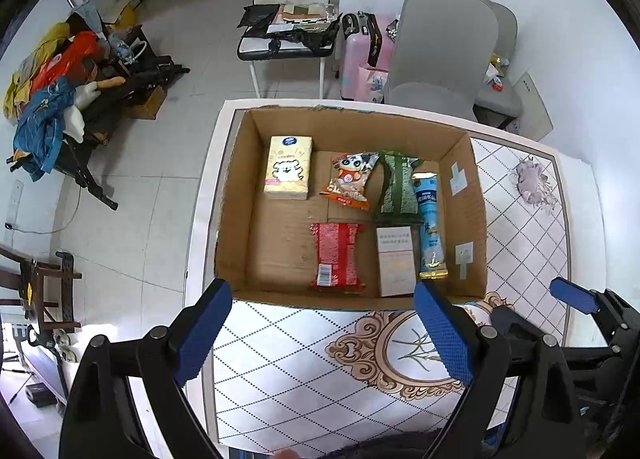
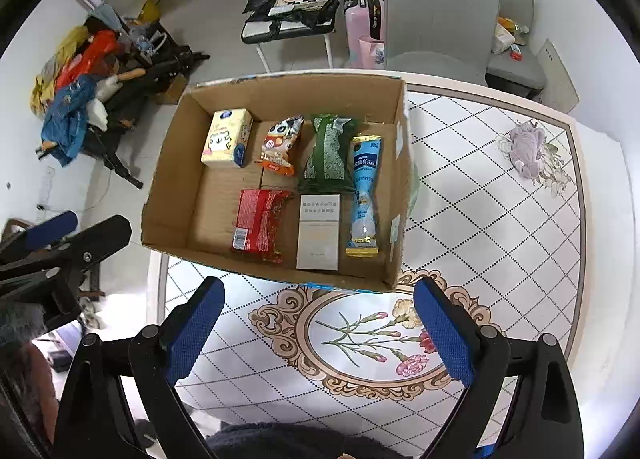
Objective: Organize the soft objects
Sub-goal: 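Grasp the lilac plush toy with the right tool, then carry the plush toy into the box and open the right tool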
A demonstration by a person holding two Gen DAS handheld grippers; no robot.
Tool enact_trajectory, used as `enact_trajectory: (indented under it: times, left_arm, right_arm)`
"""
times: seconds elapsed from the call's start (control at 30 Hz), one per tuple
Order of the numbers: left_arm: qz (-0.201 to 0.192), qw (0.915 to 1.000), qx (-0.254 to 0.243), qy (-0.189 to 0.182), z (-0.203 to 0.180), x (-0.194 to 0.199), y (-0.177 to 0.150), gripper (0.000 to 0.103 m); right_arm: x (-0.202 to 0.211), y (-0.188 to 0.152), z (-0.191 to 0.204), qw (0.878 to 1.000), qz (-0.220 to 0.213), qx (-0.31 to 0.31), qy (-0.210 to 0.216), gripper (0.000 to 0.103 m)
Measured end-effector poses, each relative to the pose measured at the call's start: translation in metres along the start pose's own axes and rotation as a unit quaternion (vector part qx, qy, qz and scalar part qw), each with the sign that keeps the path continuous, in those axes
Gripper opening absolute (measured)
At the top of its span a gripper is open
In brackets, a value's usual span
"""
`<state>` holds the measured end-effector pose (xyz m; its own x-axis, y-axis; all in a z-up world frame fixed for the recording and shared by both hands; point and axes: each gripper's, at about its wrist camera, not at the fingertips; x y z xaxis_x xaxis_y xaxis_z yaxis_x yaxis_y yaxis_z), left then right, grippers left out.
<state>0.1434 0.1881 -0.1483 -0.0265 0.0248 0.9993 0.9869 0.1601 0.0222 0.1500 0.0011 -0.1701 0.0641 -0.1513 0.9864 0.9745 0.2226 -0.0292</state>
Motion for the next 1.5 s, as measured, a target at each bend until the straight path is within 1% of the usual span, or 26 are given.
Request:
enact_trajectory:
  times: [0.07, 0.13, 0.2, 0.27, 0.33, 0.37, 0.43, 0.57, 0.63, 0.7, 0.77, 0.83, 0.9, 0.97, 1.0, 1.03, 1.07, 1.1, 1.13, 1.17, 1.23, 1.33, 1.37, 1.5]
  left_arm:
    - [0.009, 1.0000, 0.000, -0.004, -0.011, -0.005, 0.007, 0.093]
    - [0.021, 0.9996, 0.005, -0.017, -0.022, -0.013, 0.016, 0.093]
    - [0.027, 0.9992, 0.007, -0.027, -0.034, -0.022, 0.026, 0.093]
    - [0.032, 0.9990, 0.004, -0.030, -0.052, -0.033, 0.042, 0.093]
    - [0.037, 0.9989, 0.000, -0.029, -0.068, -0.044, 0.058, 0.093]
    - [0.041, 0.9988, -0.001, -0.026, -0.075, -0.049, 0.065, 0.093]
    - [0.049, 0.9985, -0.002, -0.023, -0.089, -0.063, 0.082, 0.093]
    - [0.071, 0.9974, 0.001, -0.014, -0.113, -0.095, 0.112, 0.093]
    - [0.080, 0.9967, 0.000, -0.004, -0.124, -0.112, 0.125, 0.093]
    - [0.094, 0.9956, 0.001, 0.009, -0.133, -0.131, 0.137, 0.093]
    - [0.104, 0.9944, 0.003, 0.016, -0.137, -0.144, 0.145, 0.093]
    - [0.114, 0.9932, 0.007, 0.021, -0.141, -0.158, 0.152, 0.093]
    - [0.122, 0.9922, 0.008, 0.023, -0.146, -0.169, 0.157, 0.093]
    - [0.125, 0.9917, 0.007, 0.029, -0.149, -0.174, 0.159, 0.093]
    - [0.128, 0.9913, 0.006, 0.030, -0.151, -0.177, 0.160, 0.093]
    - [0.129, 0.9911, 0.007, 0.030, -0.152, -0.178, 0.161, 0.093]
    - [0.131, 0.9910, 0.006, 0.029, -0.154, -0.179, 0.162, 0.093]
    - [0.132, 0.9908, 0.004, 0.032, -0.156, -0.180, 0.163, 0.093]
    - [0.131, 0.9908, 0.003, 0.036, -0.157, -0.180, 0.163, 0.093]
    - [0.128, 0.9909, 0.002, 0.040, -0.158, -0.179, 0.163, 0.093]
    - [0.127, 0.9909, 0.000, 0.044, -0.158, -0.178, 0.164, 0.093]
    - [0.124, 0.9914, 0.000, 0.039, -0.158, -0.173, 0.163, 0.093]
    - [0.123, 0.9917, -0.001, 0.039, -0.157, -0.170, 0.162, 0.093]
    - [0.108, 0.9931, -0.015, 0.041, -0.157, -0.153, 0.155, 0.093]
  right_arm:
    - [0.004, 0.004, -0.023, 1.000, -0.003, -0.020, 0.006, 0.097]
    - [0.007, 0.012, -0.051, 0.999, -0.004, -0.044, 0.004, 0.097]
    - [0.008, 0.024, -0.087, 0.997, -0.004, -0.077, -0.002, 0.097]
    - [0.005, 0.037, -0.130, 0.993, -0.002, -0.115, -0.013, 0.097]
    - [0.001, 0.050, -0.165, 0.989, 0.001, -0.144, -0.015, 0.097]
    - [-0.005, 0.059, -0.189, 0.986, 0.008, -0.165, -0.015, 0.097]
    - [-0.015, 0.074, -0.221, 0.981, 0.017, -0.191, -0.008, 0.097]
    - [-0.047, 0.110, -0.286, 0.969, 0.033, -0.243, 0.022, 0.097]
    - [-0.061, 0.127, -0.305, 0.965, 0.041, -0.258, 0.022, 0.097]
    - [-0.078, 0.144, -0.322, 0.961, 0.045, -0.270, 0.029, 0.097]
    - [-0.100, 0.163, -0.339, 0.957, 0.061, -0.282, 0.039, 0.097]
    - [-0.118, 0.178, -0.352, 0.952, 0.073, -0.294, 0.047, 0.097]
    - [-0.134, 0.190, -0.361, 0.950, 0.085, -0.297, 0.049, 0.097]
    - [-0.149, 0.199, -0.370, 0.946, 0.094, -0.305, 0.054, 0.093]
    - [-0.156, 0.203, -0.373, 0.945, 0.100, -0.307, 0.055, 0.086]
    - [-0.162, 0.207, -0.377, 0.943, 0.105, -0.310, 0.055, 0.070]
    - [-0.168, 0.209, -0.379, 0.941, 0.110, -0.313, 0.059, 0.063]
    - [-0.169, 0.211, -0.380, 0.941, 0.107, -0.316, 0.057, 0.059]
    - [-0.168, 0.213, -0.380, 0.942, 0.105, -0.314, 0.056, 0.044]
    - [-0.169, 0.215, -0.379, 0.942, 0.107, -0.313, 0.055, 0.040]
    - [-0.169, 0.218, -0.379, 0.942, 0.109, -0.314, 0.049, 0.039]
    - [-0.161, 0.219, -0.370, 0.948, 0.104, -0.299, 0.043, 0.038]
    - [-0.156, 0.219, -0.368, 0.950, 0.100, -0.294, 0.045, 0.038]
    - [-0.128, 0.207, -0.337, 0.960, 0.080, -0.261, 0.061, 0.038]
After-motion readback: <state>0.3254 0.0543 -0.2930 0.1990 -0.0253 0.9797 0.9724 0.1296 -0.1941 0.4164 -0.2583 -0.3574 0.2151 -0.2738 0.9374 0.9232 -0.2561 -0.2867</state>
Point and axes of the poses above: each gripper's, at about its wrist camera, not at the fingertips, and x roughly against the way its jaws point, z to its left, y to its top, and after that the axes turned 14 degrees about z, right-handed
